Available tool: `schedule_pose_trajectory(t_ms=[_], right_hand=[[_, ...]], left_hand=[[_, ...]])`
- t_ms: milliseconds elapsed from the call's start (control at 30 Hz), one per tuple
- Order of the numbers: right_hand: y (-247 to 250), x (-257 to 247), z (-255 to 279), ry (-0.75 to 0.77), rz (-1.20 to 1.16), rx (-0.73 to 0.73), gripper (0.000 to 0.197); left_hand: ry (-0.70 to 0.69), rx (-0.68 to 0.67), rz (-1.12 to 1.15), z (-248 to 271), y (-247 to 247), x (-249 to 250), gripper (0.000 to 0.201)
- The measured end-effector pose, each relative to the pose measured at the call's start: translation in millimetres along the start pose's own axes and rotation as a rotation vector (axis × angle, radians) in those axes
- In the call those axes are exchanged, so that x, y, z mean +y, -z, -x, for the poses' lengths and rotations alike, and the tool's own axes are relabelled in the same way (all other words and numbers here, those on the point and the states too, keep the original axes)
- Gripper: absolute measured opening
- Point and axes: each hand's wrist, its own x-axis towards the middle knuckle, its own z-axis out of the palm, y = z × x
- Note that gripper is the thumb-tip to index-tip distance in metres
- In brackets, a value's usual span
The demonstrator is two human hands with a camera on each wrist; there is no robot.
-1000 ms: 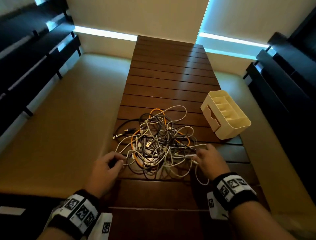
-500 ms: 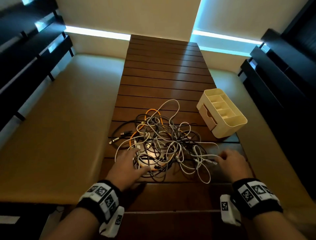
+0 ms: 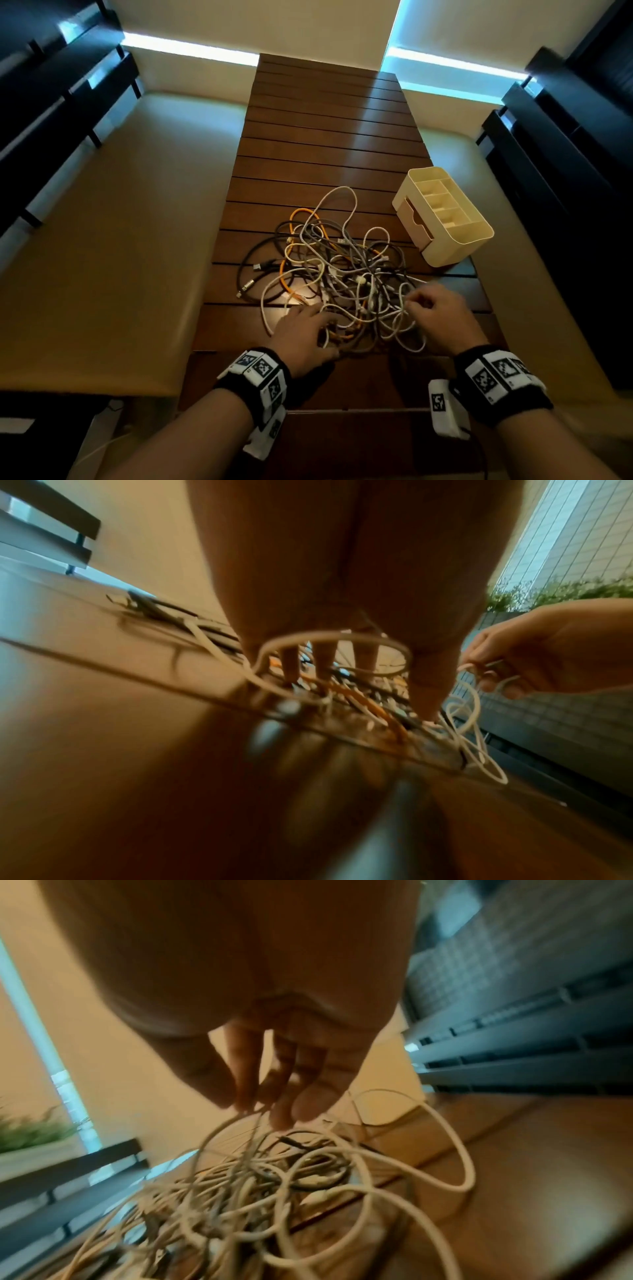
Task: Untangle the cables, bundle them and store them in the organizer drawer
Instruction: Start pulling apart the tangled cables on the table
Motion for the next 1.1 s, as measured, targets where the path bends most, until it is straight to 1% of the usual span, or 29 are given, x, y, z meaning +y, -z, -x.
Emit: schedule_pose_trajectory(t_ms=[67, 100, 133, 167, 200, 267, 300, 333, 400, 433, 467, 500, 567, 600, 633, 667, 733, 767, 867, 967, 1100], right_hand=[[-6, -7, -4, 0.129, 0.058, 0.155, 0.005], [-11, -11, -5, 0.198, 0.07, 0.221, 0.01], [-16, -15, -6, 0.26, 0.09, 0.248, 0.015], [-24, -20, -6, 0.304, 0.125, 0.221, 0.02], [-34, -25, -5, 0.325, 0.181, 0.138, 0.027], [-58, -31, -4, 0.268, 0.344, -0.092, 0.046], [-67, -32, -5, 0.207, 0.437, -0.18, 0.052], [-74, -33, -7, 0.153, 0.525, -0.23, 0.052], [-75, -40, -13, 0.062, 0.661, -0.248, 0.045], [-72, -44, -16, 0.039, 0.712, -0.226, 0.043], [-66, -49, -20, 0.047, 0.749, -0.176, 0.042], [-60, -53, -23, 0.088, 0.763, -0.093, 0.041], [-50, -62, -33, 0.2, 0.712, 0.092, 0.036], [-46, -64, -39, 0.214, 0.674, 0.117, 0.032], [-44, -62, -45, 0.185, 0.641, 0.084, 0.029], [-44, -58, -51, 0.117, 0.621, 0.017, 0.027], [-46, -42, -63, -0.027, 0.615, -0.119, 0.025], [-48, -35, -66, -0.073, 0.598, -0.149, 0.026], [-56, -21, -71, -0.129, 0.51, -0.145, 0.038], [-66, -23, -75, -0.175, 0.402, -0.119, 0.048], [-75, -31, -77, -0.202, 0.379, -0.11, 0.04]], left_hand=[[-0.022, -0.009, 0.047, 3, 6, 2, 0.068], [-0.013, 0.009, 0.057, 5, 10, 3, 0.069], [0.007, 0.033, 0.069, 9, 14, 3, 0.067], [0.028, 0.059, 0.087, 13, 17, 3, 0.063], [0.044, 0.084, 0.103, 17, 21, 3, 0.058], [0.052, 0.139, 0.115, 26, 26, 5, 0.048], [0.059, 0.166, 0.118, 29, 28, 6, 0.042], [0.073, 0.193, 0.119, 32, 31, 8, 0.037], [0.112, 0.238, 0.102, 38, 36, 9, 0.033], [0.124, 0.245, 0.091, 40, 37, 8, 0.033], [0.13, 0.243, 0.086, 41, 38, 7, 0.034], [0.133, 0.238, 0.091, 43, 39, 6, 0.037], [0.131, 0.215, 0.126, 45, 38, 3, 0.047], [0.121, 0.206, 0.142, 46, 37, 2, 0.055], [0.111, 0.207, 0.161, 47, 36, 1, 0.062], [0.103, 0.219, 0.189, 47, 36, 0, 0.065], [0.097, 0.257, 0.273, 48, 37, 1, 0.063], [0.096, 0.275, 0.312, 48, 38, 1, 0.059], [0.104, 0.304, 0.371, 45, 41, 1, 0.047], [0.103, 0.313, 0.399, 40, 39, 1, 0.043], [0.08, 0.316, 0.385, 33, 37, 5, 0.037]])
